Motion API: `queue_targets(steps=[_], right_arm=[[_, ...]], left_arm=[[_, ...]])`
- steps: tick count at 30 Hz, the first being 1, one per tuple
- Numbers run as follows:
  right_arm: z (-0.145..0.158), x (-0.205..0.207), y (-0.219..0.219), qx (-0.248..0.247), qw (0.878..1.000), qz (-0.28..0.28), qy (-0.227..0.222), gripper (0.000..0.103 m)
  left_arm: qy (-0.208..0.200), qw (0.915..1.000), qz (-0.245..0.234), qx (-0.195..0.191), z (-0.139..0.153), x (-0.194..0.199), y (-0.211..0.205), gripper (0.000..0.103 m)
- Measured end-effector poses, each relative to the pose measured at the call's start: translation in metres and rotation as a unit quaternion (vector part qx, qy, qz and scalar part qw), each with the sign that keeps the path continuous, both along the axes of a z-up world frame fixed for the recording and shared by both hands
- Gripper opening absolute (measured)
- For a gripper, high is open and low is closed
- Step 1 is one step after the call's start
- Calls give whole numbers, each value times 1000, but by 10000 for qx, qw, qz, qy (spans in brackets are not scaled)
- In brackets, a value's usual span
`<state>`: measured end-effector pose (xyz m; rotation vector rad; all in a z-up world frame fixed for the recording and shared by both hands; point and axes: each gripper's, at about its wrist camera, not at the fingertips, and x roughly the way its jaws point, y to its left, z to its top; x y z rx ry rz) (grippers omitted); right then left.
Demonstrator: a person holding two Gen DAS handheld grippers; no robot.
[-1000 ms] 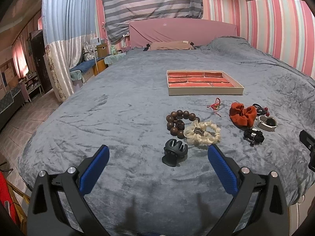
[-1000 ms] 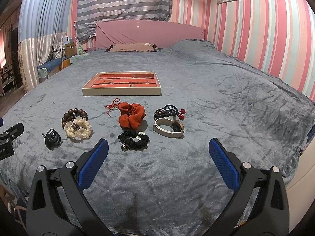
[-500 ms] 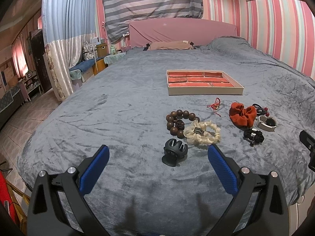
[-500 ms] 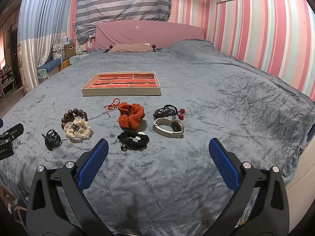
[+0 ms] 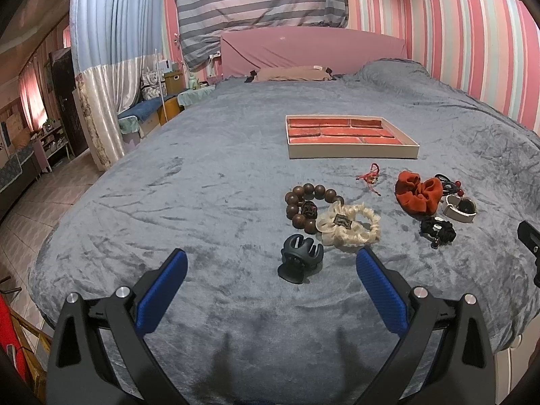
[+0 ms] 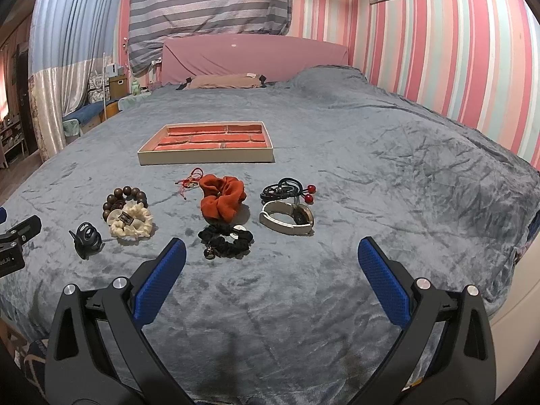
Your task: Organize jewelry
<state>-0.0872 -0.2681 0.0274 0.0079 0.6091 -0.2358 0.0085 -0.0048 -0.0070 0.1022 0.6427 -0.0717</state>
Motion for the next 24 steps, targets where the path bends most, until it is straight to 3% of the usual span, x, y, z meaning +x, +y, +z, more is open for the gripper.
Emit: queue_targets(steps=[24], right_arm=[[-32,36,-22,26,9997,-118,234,99]], left_arm=[[449,9989,-103,-42,-37,39,10,98]])
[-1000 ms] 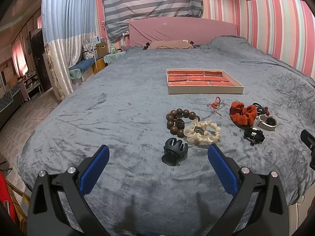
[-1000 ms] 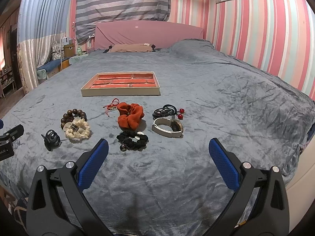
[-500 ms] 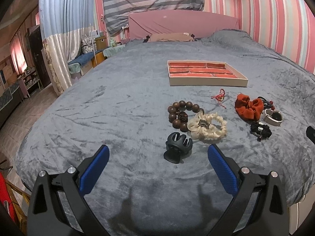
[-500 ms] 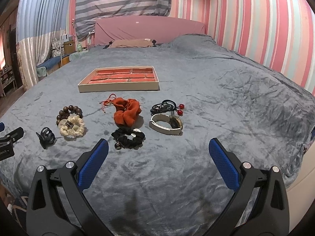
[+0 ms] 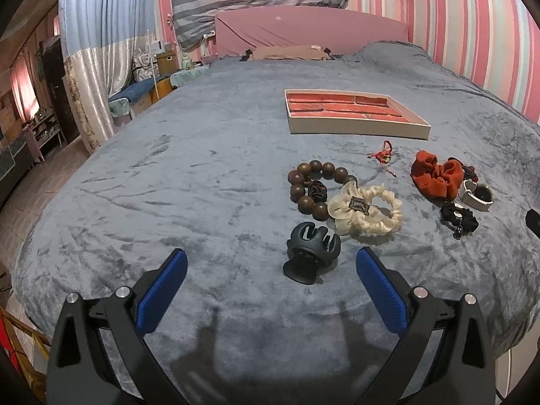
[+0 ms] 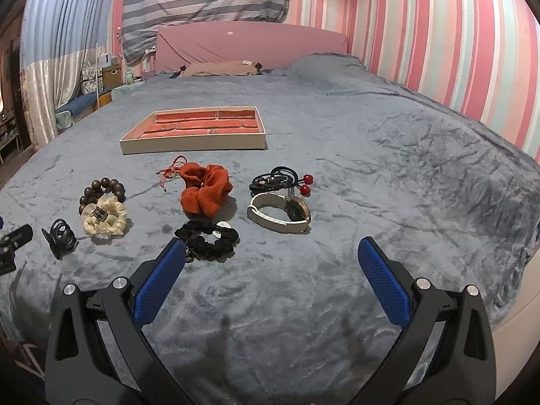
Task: Organize jewelry
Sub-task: 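Grasp the black claw clip with the left tool while the right tool grasps the black scrunchie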
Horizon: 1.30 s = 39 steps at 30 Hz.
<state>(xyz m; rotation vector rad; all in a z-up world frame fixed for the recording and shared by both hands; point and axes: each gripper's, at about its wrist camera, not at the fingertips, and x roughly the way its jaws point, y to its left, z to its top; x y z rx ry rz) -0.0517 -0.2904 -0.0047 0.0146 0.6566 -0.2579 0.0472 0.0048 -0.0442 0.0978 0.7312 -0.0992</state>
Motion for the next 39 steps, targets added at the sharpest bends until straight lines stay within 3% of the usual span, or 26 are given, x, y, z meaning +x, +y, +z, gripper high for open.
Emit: queue_targets(steps=[21,27,39], right_arm=[[-26,44,3,-3,9991,236,360,99],[-36,65,3,10,9985,276,464,90],[-65,94,-1,160,9951,279,936,80]], left_arm=[[241,9992,-287,-101,-23,27,-7,98],[413,9981,-421,-168,-31,37,-10,98],[380,9982,-463,-98,-40,45,-10,97]])
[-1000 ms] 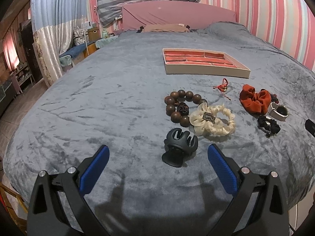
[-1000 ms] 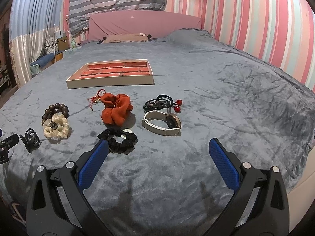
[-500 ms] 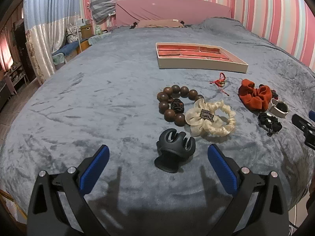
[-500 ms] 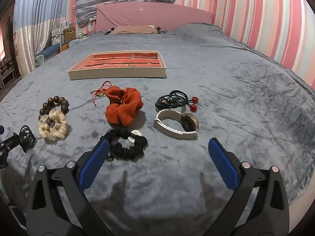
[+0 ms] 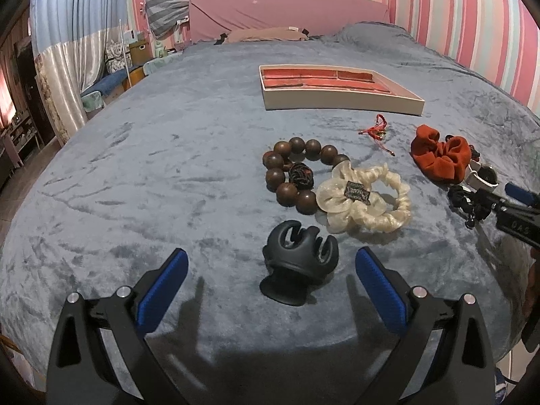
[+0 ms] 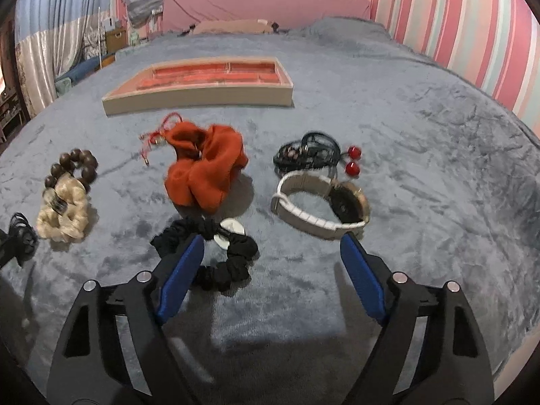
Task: Organize jewelry
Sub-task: 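Grasp the black claw clip with the left tool while the right tool grasps the black scrunchie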
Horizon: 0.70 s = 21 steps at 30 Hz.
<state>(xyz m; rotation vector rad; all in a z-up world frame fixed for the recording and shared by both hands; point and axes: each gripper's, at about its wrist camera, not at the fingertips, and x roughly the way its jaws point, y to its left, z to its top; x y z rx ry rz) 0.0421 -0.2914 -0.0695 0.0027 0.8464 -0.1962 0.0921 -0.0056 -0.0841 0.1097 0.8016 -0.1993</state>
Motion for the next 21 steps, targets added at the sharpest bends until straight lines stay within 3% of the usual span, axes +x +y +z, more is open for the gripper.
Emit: queue_targets(steps=[5,8,21], right_arm=[[-14,6,-1,143,9997,-14,172,75],[-18,9,-2,243,9994,28,226,71],[-20,9,6,416,9985,300,200,39]], left_arm=[[59,10000,24,-21,-4,6,3,96],[101,9999,20,-87,-6,9,5,90],[57,9997,-147,-182,-5,8,0,77]])
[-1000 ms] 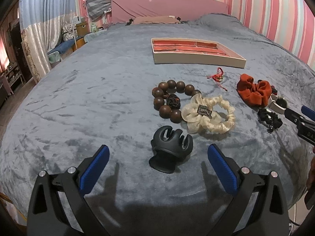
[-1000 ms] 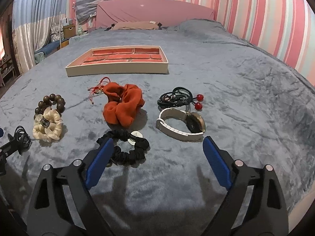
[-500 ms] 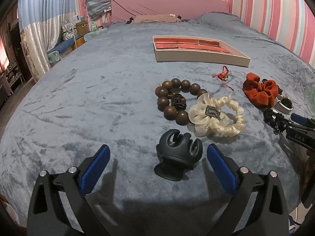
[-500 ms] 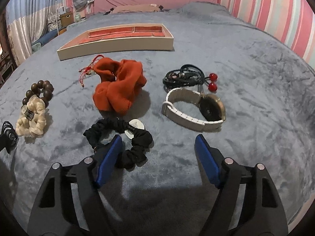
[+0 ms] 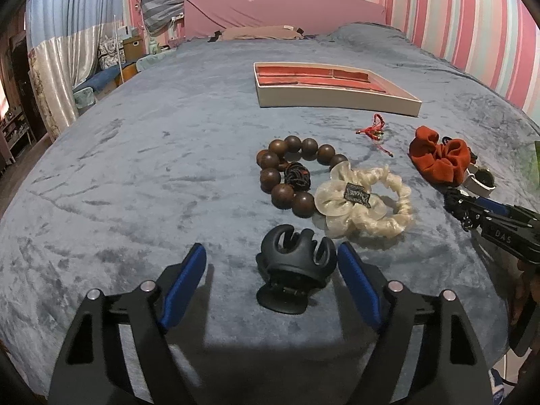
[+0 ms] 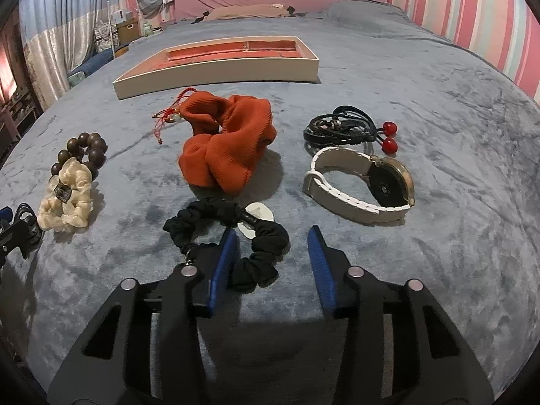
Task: Organize jewelry
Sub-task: 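Grasp the black claw clip with the left tool while the right tool grasps the black scrunchie, then carry the claw clip and black scrunchie into the tray and open both tools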
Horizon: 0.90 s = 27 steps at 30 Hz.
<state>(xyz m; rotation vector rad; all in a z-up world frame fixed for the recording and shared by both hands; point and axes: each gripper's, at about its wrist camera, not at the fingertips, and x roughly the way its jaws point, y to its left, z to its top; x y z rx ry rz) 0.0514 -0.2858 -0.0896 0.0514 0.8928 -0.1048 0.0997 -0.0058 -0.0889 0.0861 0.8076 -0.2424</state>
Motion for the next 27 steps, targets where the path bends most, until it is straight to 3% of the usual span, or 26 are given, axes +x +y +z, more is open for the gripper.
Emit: queue_targets(steps=[2,7,9,19,27], right_arm=[[0,0,2,80,9999,83,-5,30],[0,0,5,83,9998,163,-56,21],[1,-1,4,124,9998,163,-77,18],[12,-11,-8,313,9990,95,-314,13],[39,-14,-19,319,9975,46,-624,13]], left_arm=[[51,9999,-92,-24,-1,0,-3,72],[115,9994,-319,-55,-1,-2,-10,54],[118,9992,-371,-62,-1,-2,-12,51],[120,9994,-285,-179,2,-4,-6,50],[-111,9992,-259,-292,26,0,-4,50]])
